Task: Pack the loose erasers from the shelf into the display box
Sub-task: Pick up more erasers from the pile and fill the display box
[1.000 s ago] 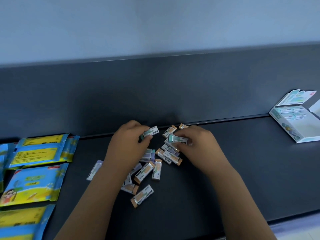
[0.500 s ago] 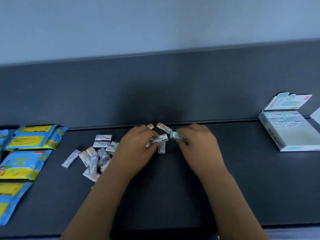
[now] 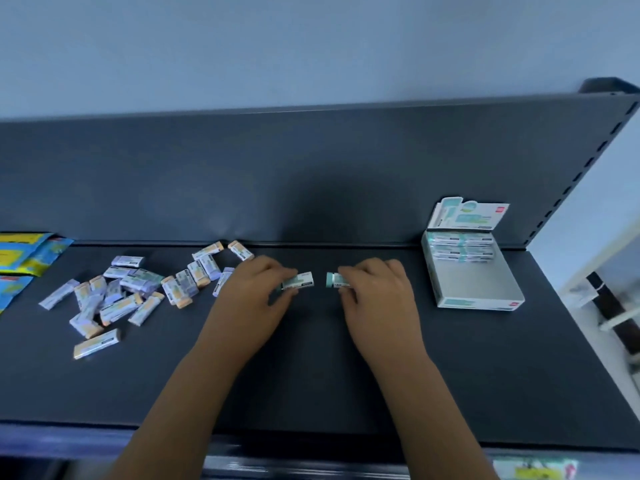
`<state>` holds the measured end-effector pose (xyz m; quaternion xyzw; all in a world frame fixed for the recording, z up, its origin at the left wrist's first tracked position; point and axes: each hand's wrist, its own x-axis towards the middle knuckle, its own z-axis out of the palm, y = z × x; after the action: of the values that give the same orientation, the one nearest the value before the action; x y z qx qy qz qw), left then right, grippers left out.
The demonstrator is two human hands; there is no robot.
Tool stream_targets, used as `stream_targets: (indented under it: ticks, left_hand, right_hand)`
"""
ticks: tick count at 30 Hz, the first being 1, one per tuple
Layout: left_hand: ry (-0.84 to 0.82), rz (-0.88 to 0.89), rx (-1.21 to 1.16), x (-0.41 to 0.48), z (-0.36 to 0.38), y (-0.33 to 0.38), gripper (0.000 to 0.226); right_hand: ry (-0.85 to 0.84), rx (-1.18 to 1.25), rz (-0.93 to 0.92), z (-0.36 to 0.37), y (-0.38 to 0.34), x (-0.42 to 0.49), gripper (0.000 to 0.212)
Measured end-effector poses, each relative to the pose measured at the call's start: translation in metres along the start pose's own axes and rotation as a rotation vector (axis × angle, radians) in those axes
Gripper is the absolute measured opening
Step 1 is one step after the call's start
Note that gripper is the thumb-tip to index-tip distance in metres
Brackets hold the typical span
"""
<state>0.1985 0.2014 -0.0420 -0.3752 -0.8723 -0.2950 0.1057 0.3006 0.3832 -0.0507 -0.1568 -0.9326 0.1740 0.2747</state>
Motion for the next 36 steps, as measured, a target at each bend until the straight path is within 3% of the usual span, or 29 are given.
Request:
stream_targets:
  ticks: [14,21,36]
  left_hand:
    - [-0.045,0.125,-0.199,0.027,0.026,0.009,0.024]
    - [-0.097,0.135,-0.27,0.045,0.043,0.028,0.026]
    - [-0.106,0.195,-0.232,0.102,0.108,0.128,0.026]
  right_hand:
    - [0.002,-0.119,0.074,-0.001,0.014,-0.006,0.021]
    - [0.044,-0.203,0.226,-0.021,0.024,0.012,0.019]
    - [0.038,-0.181,0.232,-0.086,0.146,0.04,0.018]
